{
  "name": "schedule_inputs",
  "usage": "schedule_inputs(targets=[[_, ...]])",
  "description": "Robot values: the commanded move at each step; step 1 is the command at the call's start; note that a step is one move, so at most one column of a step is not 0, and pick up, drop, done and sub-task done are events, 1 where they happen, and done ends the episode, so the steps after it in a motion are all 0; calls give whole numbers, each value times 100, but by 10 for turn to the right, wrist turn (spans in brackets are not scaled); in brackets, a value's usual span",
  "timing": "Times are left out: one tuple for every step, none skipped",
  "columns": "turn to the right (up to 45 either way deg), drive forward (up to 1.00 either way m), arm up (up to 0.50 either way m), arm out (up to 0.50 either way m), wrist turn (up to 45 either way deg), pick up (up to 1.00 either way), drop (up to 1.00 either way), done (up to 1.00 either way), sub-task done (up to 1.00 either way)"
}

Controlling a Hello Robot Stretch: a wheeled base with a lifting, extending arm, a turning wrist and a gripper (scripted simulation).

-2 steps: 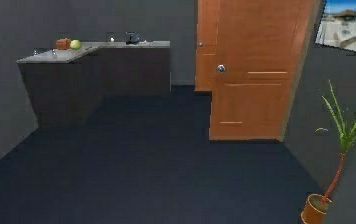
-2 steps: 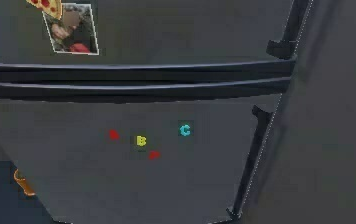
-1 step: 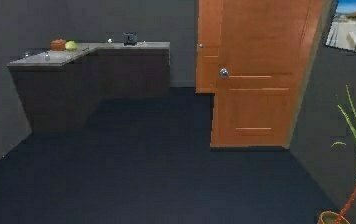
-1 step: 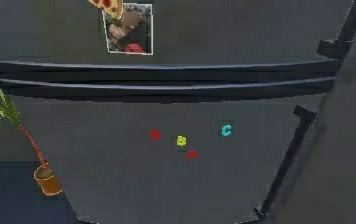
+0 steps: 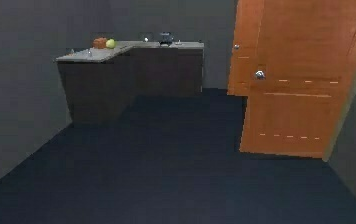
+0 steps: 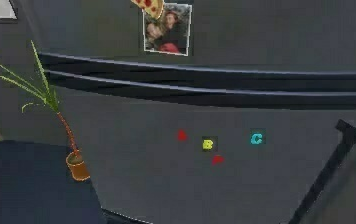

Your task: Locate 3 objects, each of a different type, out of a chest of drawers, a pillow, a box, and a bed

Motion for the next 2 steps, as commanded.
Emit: schedule_inputs(targets=[[0, 100, 0, 0, 0, 0, 0, 0, 0], [-30, 0, 0, 0, 0, 0, 0, 0, 0]])
